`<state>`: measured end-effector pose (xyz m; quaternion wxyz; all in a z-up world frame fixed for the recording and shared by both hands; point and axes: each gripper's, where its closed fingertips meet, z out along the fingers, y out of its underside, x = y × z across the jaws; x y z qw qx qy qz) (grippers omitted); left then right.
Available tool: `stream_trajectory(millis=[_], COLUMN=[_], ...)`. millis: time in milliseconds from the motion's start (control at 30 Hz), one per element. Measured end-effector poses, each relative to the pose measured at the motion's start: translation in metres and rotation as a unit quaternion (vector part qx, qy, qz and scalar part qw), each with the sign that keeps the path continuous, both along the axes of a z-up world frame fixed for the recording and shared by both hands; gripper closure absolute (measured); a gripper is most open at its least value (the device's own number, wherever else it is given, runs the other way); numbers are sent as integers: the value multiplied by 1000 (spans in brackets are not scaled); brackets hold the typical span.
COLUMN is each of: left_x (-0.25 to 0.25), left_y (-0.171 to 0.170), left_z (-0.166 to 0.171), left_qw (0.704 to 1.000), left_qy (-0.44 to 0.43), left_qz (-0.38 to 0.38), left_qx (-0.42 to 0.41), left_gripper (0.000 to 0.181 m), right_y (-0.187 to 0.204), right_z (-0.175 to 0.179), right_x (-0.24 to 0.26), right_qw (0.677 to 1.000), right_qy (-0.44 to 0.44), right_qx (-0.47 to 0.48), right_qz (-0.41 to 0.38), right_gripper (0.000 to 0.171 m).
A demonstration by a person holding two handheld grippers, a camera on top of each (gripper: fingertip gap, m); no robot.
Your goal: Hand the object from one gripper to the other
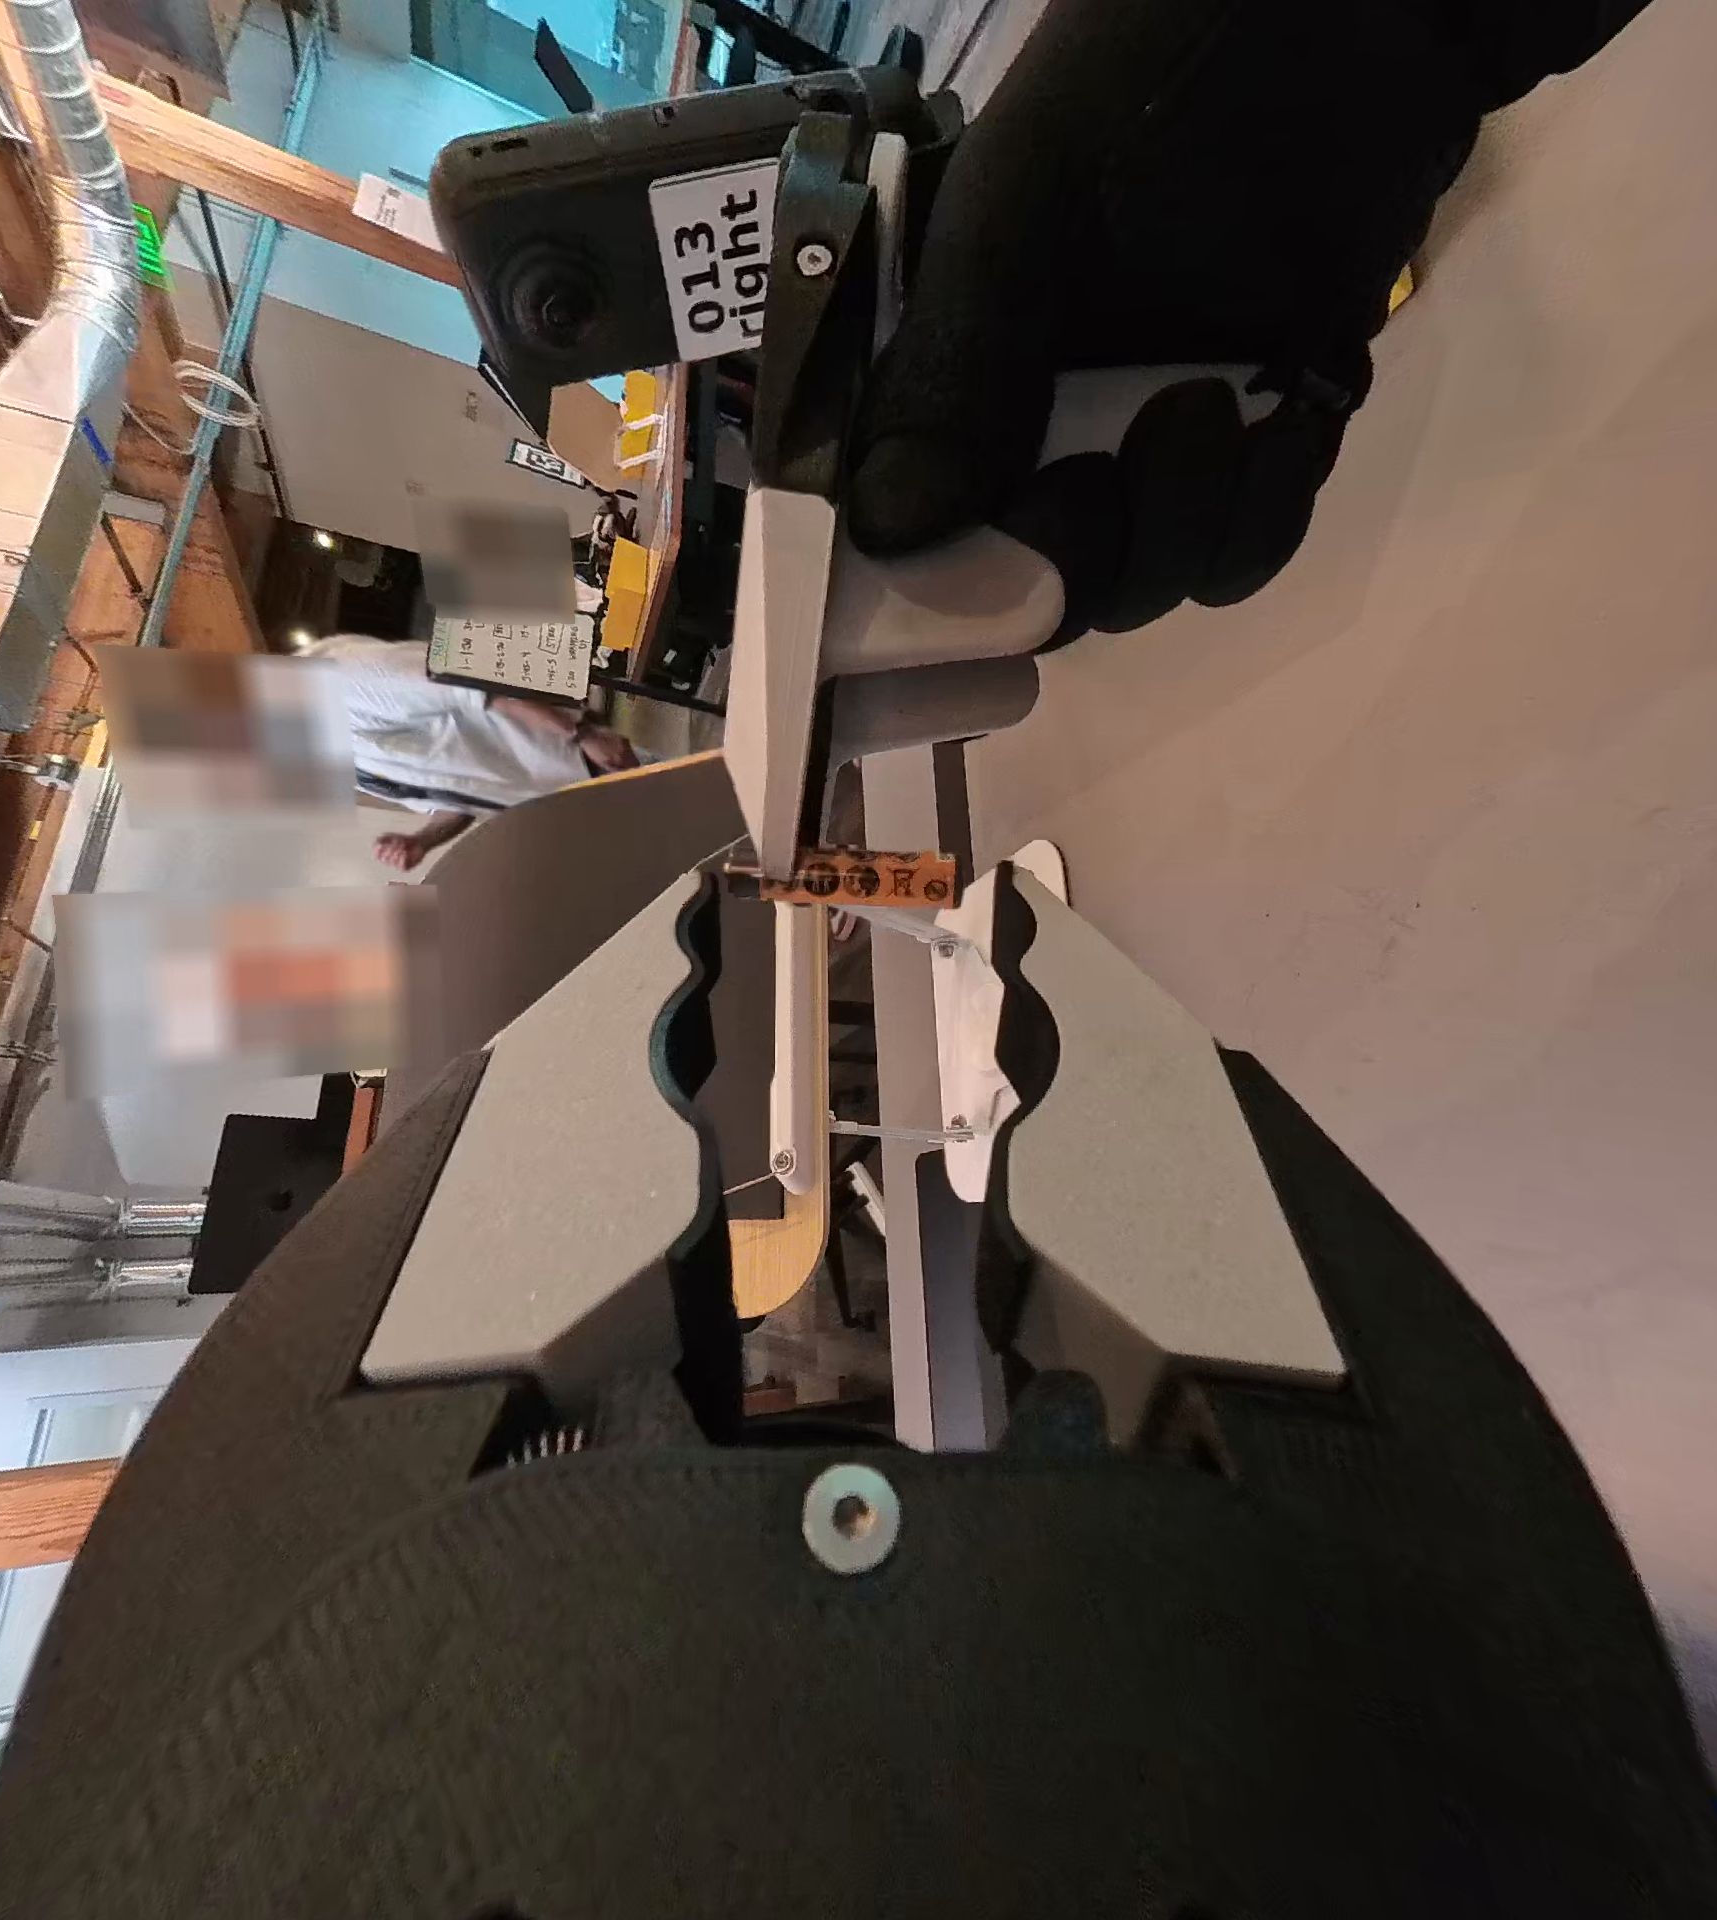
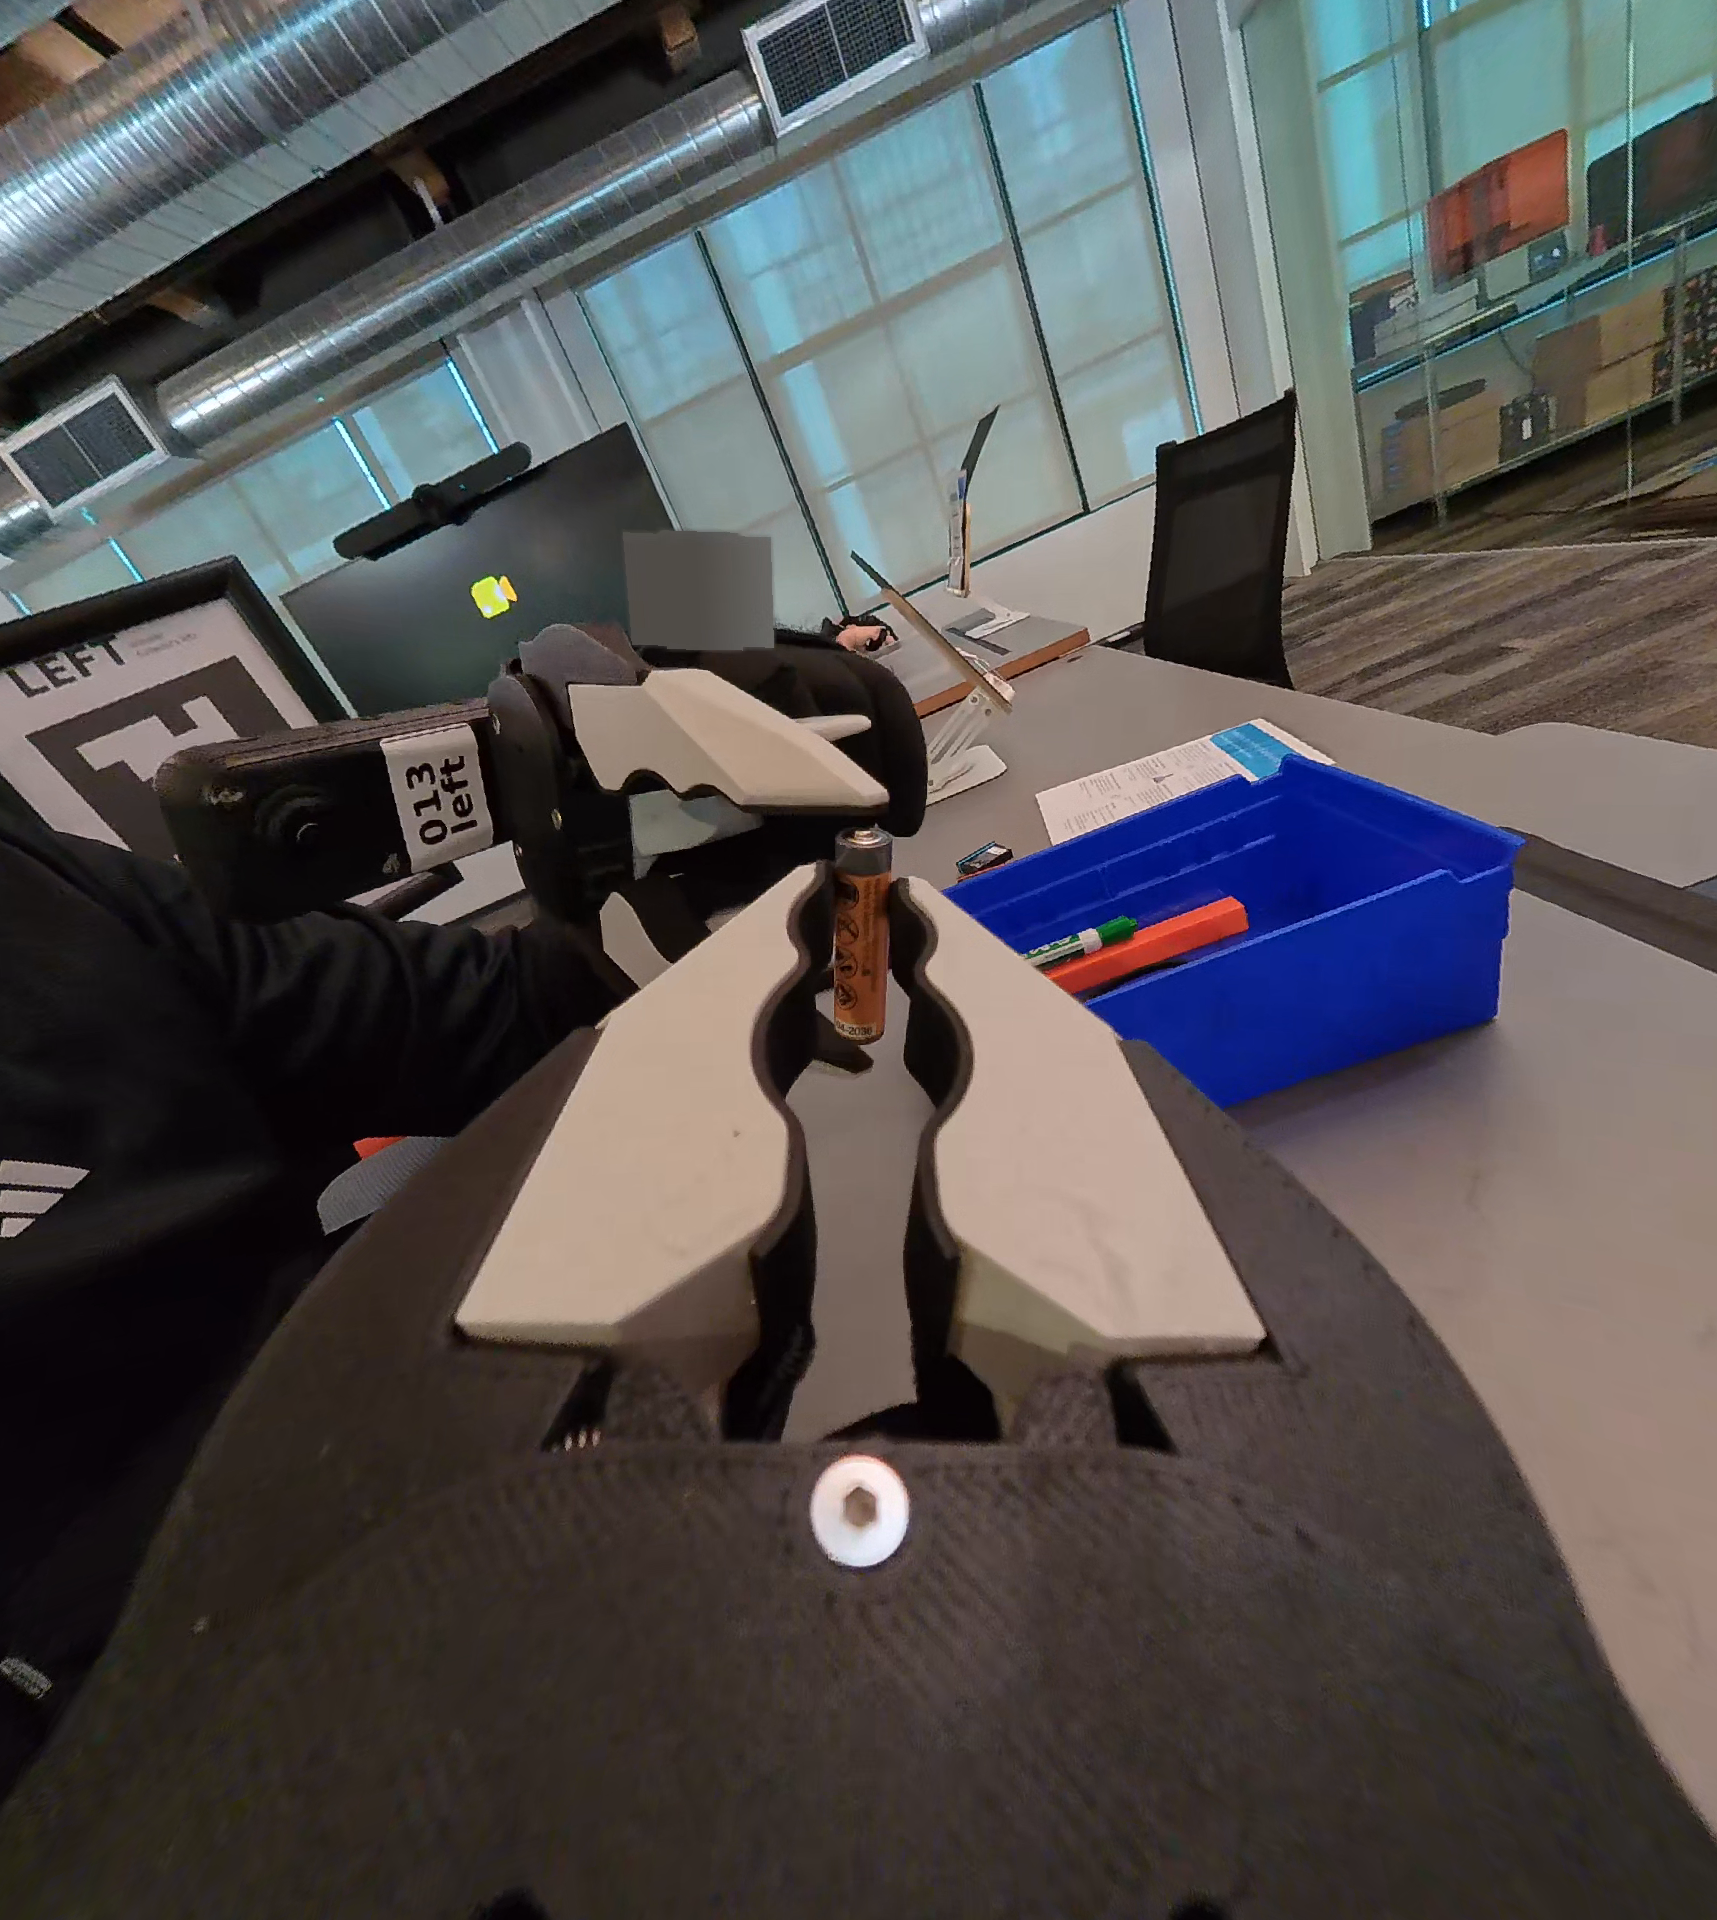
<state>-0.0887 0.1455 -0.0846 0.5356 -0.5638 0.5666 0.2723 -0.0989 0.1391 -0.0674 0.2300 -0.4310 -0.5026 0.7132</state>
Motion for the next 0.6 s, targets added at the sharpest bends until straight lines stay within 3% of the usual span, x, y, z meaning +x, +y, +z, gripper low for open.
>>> stream_trajectory(millis=[367, 467, 600], left_x=[-2, -3, -6], left_y=[0, 1, -2], left_z=[1, 2, 12], left_qw=[1000, 1000, 993], left_qy=[-5, -27, -117], left_qz=[4, 8, -4], left_qx=[4, -6, -34], left_gripper=[138, 138, 138], right_y=[-3, 0, 2], right_z=[1, 5, 14], right_x=[-2, -3, 3], right_qw=[1000, 1000, 993], right_qy=[4, 15, 48], right_qx=[6, 13, 91], right_qz=[-3, -19, -57], right_gripper=[163, 139, 127])
